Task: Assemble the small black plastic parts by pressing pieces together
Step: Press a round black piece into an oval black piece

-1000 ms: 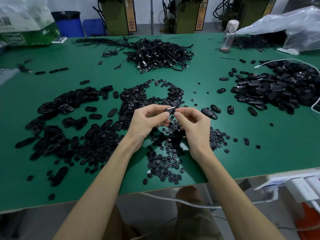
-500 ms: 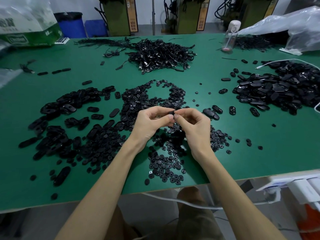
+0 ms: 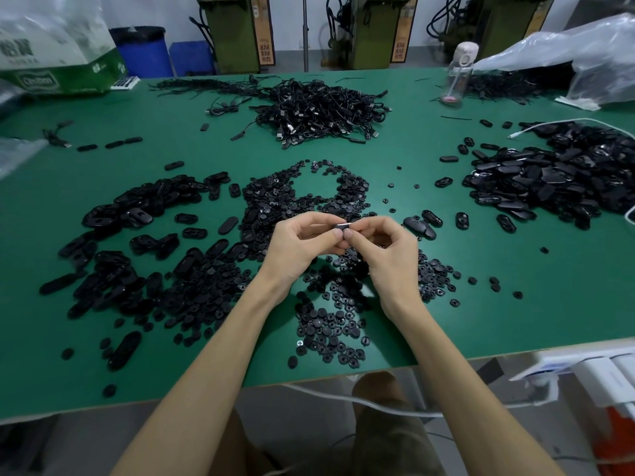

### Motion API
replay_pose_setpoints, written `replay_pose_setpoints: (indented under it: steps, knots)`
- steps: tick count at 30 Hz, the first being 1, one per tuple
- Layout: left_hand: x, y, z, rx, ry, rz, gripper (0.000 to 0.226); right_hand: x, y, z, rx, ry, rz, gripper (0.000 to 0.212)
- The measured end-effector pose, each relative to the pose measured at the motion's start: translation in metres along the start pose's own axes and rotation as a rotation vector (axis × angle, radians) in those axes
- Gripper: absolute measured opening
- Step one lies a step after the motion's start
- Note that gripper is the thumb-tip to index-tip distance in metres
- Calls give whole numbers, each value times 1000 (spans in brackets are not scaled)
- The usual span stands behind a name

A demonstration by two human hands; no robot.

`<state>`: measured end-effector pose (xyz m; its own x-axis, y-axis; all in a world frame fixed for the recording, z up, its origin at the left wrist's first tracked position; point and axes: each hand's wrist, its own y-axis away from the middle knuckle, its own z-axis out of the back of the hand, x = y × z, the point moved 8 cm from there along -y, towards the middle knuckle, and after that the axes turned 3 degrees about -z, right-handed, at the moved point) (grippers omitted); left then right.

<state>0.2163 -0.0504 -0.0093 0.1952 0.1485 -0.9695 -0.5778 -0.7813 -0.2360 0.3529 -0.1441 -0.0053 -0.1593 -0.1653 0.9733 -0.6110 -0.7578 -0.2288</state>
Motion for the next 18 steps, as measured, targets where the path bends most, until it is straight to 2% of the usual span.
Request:
replay_pose_setpoints:
  steps: [8,18]
  knots:
    - [-1,2,0,-20,-34,-6,20,3,1,-2,9,55,11,11]
    - [-2,3,8,-141,-8,17,17,8,3,-12,73,132,60,30]
